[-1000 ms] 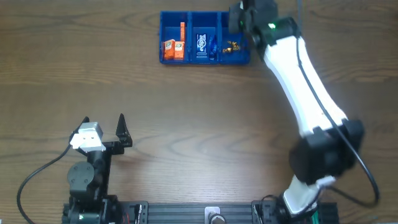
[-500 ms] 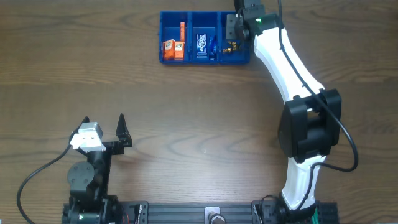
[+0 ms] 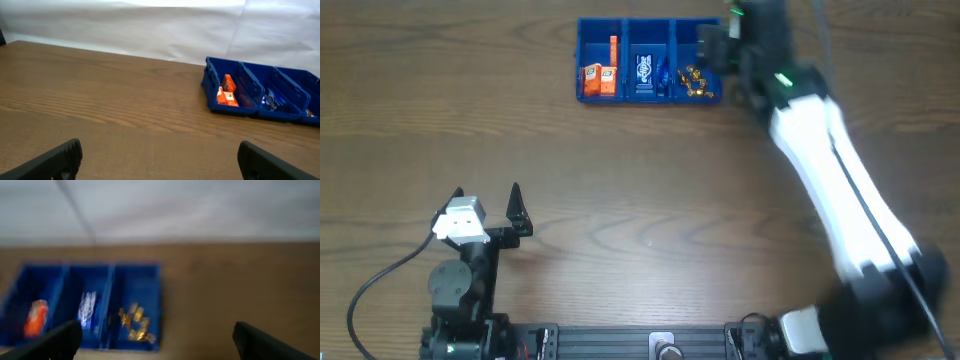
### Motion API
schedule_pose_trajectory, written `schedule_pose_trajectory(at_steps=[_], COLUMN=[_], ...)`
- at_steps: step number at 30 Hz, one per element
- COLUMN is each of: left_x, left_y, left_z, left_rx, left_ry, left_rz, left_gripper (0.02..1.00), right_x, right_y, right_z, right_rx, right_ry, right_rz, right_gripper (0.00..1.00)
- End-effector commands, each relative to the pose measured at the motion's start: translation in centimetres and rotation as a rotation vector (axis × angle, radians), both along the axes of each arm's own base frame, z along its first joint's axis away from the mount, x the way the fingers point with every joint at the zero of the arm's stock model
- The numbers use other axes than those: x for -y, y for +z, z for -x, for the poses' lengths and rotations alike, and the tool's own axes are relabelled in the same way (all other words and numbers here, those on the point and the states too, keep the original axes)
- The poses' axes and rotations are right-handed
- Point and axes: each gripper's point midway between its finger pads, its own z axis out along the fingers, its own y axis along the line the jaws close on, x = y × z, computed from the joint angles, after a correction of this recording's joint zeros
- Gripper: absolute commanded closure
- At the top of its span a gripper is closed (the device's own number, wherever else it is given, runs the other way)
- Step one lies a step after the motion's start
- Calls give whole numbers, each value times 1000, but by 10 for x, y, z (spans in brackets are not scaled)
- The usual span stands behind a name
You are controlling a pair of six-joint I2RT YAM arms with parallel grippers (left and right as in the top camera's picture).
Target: Sort Candies Into Trays
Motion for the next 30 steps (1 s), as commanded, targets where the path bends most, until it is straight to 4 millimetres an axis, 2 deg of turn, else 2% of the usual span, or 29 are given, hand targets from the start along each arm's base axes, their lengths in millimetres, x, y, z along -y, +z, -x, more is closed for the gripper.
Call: schedule_pose_trajectory(at_steps=[1, 3, 5, 11, 18, 22, 28, 30], left_x=[-1, -1, -1, -1, -1, -1, -1, -1], left_y=[-20, -20, -20, -20, -20, -20, -20, -20], left_z=[0, 0, 0, 0, 0, 0, 0, 0], left_rx=[-49, -49, -49, -49, -49, -49, -49, -49], left_ry=[4, 4, 4, 4, 4, 4, 4, 4], left_rz=[-16, -16, -16, -16, -16, -16, -16, -16], left_gripper=[23, 20, 20, 20, 20, 20, 20, 20], right_x=[67, 75, 81, 81, 71, 50, 47, 44], right_y=[21, 14, -3, -42, -70, -83, -114, -114], right_z=[87, 120, 154, 210, 229, 223, 218, 216], right_rx=[116, 153, 216, 362, 476, 474, 428, 445], right_ry=[-115, -128, -113, -69, -49, 48, 56, 68], right_rz=[49, 45, 4, -52, -136, -161, -166, -190], right_gripper=[1, 1, 1, 1, 1, 1, 1, 1])
